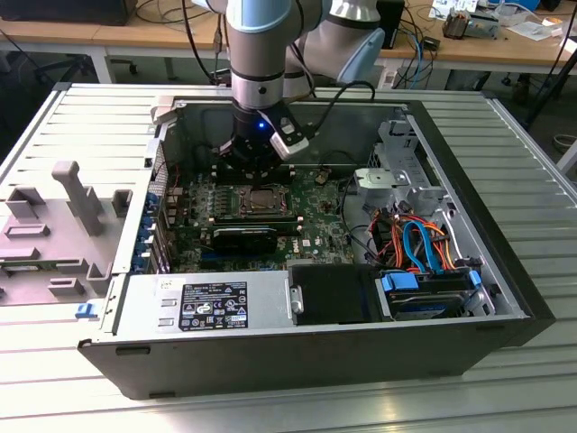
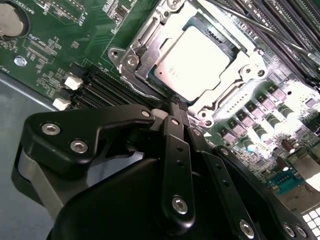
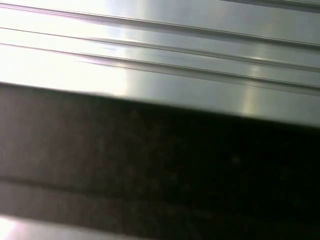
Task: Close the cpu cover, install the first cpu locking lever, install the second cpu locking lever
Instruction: 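Install the second cpu locking lever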
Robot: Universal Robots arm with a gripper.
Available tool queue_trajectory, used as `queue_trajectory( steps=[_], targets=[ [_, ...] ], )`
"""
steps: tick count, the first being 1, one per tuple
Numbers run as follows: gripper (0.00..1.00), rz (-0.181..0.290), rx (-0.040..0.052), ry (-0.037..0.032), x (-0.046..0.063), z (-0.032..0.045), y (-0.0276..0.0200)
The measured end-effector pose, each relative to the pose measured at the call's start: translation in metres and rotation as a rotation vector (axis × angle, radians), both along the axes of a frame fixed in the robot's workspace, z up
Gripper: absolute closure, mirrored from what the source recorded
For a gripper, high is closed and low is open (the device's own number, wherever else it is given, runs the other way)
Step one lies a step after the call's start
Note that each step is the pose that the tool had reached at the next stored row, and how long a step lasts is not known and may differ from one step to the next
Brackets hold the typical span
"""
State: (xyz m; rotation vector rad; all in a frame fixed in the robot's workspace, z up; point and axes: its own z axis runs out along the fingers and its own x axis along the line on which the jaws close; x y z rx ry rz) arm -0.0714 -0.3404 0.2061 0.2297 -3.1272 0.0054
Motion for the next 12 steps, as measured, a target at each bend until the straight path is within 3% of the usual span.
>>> queue_trajectory(
  steps=[4,8,12],
  targets=[
    [0.89,0.000,0.0093,0.0002,0.005,0.0016,0.0000],
    [0.89,0.004,0.0117,0.0026,0.008,0.0017,-0.0001],
    [0.89,0.007,0.0121,0.0123,0.015,0.0008,0.0000]
  ],
)
